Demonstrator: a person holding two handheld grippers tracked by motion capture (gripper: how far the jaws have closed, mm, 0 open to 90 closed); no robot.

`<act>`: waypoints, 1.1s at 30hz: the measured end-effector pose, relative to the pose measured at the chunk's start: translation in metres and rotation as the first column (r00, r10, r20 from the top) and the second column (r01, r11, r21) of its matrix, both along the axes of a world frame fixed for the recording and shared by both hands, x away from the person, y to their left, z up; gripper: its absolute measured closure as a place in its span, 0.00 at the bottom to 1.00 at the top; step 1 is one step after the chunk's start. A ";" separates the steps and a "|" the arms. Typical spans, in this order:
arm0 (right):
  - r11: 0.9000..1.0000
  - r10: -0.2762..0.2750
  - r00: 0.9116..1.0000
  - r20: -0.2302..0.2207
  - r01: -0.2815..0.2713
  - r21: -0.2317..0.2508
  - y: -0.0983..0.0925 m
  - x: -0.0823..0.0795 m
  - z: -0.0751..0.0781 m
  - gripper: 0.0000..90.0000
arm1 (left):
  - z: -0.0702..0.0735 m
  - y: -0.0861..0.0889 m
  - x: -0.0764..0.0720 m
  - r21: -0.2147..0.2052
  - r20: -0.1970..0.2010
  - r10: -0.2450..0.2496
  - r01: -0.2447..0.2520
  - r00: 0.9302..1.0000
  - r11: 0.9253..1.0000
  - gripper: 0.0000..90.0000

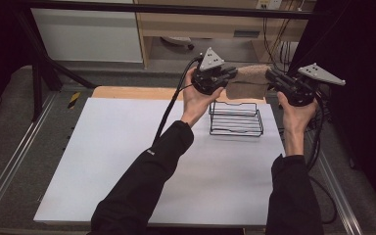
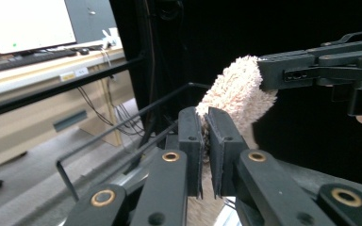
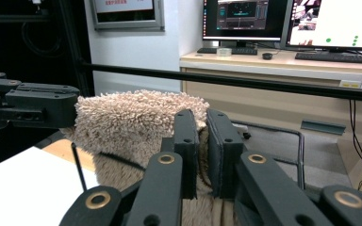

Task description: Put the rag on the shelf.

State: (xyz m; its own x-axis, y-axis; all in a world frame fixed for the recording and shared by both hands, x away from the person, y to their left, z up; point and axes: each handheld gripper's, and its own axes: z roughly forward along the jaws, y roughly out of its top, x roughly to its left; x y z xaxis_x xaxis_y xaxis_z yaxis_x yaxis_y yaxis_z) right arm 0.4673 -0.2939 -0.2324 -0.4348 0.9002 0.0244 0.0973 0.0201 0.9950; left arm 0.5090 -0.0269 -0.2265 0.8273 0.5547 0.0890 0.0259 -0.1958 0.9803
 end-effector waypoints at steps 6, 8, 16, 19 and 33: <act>1.000 0.019 0.999 -0.035 -0.019 -0.013 -0.001 -0.010 -0.004 0.92 | -0.005 0.001 -0.007 0.015 -0.048 -0.009 0.010 0.999 1.000 0.93; 0.999 0.028 0.999 -0.047 -0.029 -0.019 -0.001 -0.013 -0.006 0.92 | -0.008 0.001 -0.009 0.027 -0.059 -0.009 0.010 0.998 1.000 0.92; 0.998 0.054 0.996 -0.072 -0.057 -0.038 -0.003 -0.021 -0.018 0.92 | -0.018 0.001 -0.013 0.057 -0.085 -0.016 0.021 0.996 0.998 0.90; 0.997 0.061 0.995 -0.080 -0.065 -0.050 -0.003 -0.021 -0.020 0.92 | -0.018 0.001 -0.014 0.068 -0.097 -0.021 0.028 0.995 0.997 0.88; 0.995 0.068 0.994 -0.087 -0.073 -0.067 -0.004 -0.021 -0.030 0.91 | -0.013 0.001 -0.011 0.050 -0.208 -0.040 0.052 0.977 0.997 0.93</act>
